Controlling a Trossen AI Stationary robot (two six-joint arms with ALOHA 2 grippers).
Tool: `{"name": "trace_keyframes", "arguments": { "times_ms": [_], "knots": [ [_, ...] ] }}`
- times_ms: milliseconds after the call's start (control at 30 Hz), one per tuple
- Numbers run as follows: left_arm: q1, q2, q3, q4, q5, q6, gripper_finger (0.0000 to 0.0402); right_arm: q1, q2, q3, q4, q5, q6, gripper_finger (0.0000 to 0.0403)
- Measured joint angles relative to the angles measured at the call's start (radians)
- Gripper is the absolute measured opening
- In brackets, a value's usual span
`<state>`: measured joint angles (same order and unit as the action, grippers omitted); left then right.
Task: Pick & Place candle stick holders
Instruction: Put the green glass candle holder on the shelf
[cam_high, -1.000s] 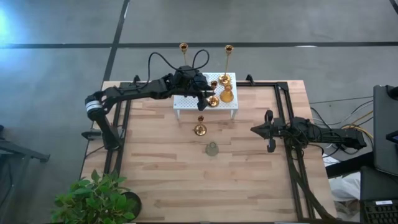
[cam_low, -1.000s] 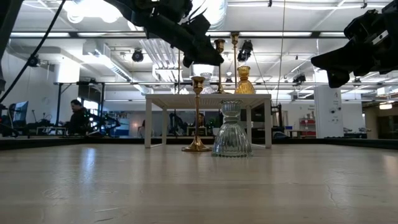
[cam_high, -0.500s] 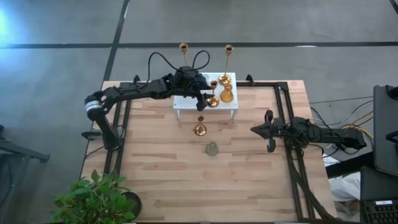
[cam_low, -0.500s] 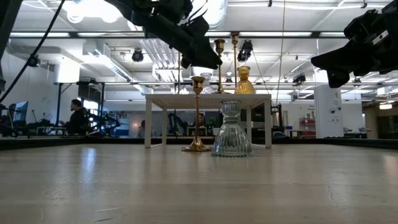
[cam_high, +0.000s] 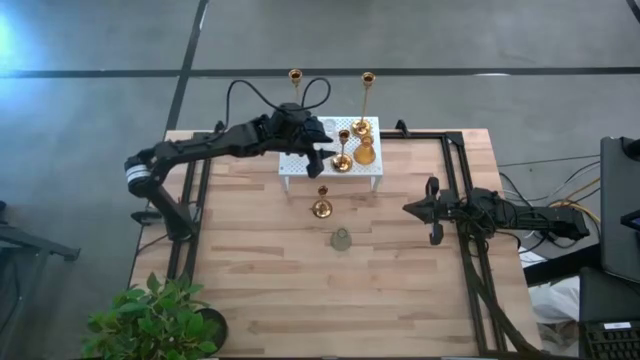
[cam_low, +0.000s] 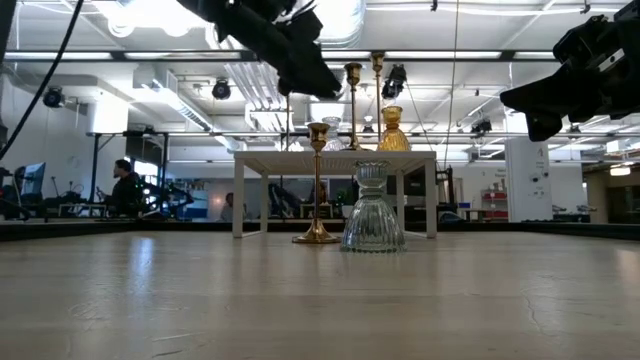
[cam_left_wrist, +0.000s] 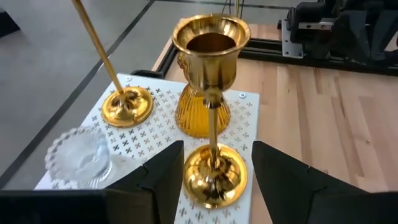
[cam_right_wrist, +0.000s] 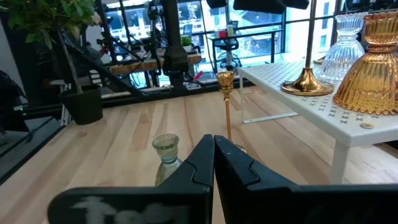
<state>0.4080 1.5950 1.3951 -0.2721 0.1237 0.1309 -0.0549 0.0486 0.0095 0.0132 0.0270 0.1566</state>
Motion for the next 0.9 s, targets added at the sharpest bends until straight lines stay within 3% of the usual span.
{"name": "trace_keyframes", "arguments": {
  "times_ms": [633,900],
  "knots": [
    [-0.016,-0.236,-0.007,-0.397,-0.003,-0.015,0.0195,0.000,0.000,0.000,0.000,0.000,0.000,0.0008],
    [-0.071,-0.338,-0.010,-0.547,0.195,-0.008,0.0194,0.000,0.000,0.000,0.000,0.000,0.000,0.0008]
  ]
}}
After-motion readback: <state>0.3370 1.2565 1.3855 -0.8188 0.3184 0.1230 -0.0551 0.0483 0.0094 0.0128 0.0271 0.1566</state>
